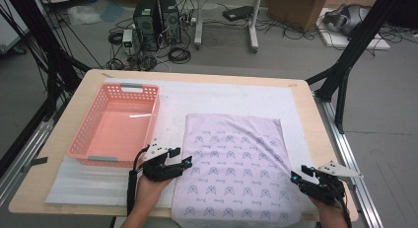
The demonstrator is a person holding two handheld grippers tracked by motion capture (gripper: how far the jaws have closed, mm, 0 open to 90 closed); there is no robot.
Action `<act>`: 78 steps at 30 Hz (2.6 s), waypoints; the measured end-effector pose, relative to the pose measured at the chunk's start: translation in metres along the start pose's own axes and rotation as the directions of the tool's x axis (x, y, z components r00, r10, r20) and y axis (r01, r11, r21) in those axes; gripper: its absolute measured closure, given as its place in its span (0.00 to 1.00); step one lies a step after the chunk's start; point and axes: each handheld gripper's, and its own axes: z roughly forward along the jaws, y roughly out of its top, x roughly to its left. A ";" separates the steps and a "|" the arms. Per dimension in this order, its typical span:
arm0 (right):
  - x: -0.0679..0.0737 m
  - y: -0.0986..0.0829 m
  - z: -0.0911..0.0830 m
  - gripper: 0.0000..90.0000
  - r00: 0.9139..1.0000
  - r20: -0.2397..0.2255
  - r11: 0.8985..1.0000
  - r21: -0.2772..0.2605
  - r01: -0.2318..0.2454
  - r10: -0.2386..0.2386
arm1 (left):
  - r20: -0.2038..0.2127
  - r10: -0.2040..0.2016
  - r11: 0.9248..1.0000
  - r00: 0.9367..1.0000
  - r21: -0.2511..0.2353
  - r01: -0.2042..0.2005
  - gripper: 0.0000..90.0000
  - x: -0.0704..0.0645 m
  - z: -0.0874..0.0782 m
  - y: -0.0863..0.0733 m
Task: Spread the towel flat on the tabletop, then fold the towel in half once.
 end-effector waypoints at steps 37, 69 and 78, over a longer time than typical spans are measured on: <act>0.007 0.010 0.012 0.28 0.998 -0.025 0.998 -0.048 0.051 -0.052 | 0.034 0.013 1.000 0.999 -0.017 -0.013 0.25 0.002 -0.007 -0.001; -0.027 0.052 0.090 0.52 0.999 0.041 0.985 0.175 -0.006 -0.001 | -0.172 0.012 0.973 0.985 0.230 0.029 0.43 0.023 0.065 0.025; -0.014 0.055 0.091 0.87 0.997 0.053 0.979 0.199 0.038 -0.050 | -0.214 0.128 0.965 0.968 0.251 -0.072 0.76 0.014 0.068 0.024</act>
